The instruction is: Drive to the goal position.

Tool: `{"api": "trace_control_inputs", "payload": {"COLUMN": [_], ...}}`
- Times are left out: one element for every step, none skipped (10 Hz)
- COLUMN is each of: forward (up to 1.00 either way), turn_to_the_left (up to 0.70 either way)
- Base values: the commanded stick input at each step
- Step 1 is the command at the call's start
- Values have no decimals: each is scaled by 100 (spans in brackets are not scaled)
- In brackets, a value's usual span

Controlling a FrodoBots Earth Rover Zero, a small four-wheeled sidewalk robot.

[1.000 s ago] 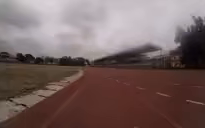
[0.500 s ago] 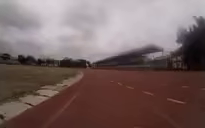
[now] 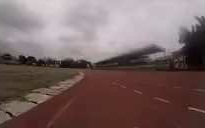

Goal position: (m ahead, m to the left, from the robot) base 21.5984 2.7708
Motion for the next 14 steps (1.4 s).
{"api": "trace_control_inputs", "payload": {"forward": [100,100,100,100,100,100,100,100,100,100,100,100,100,100], "turn_to_the_left": [0,0,0,0,0,0,0,0,0,0,0,0,0,0]}}
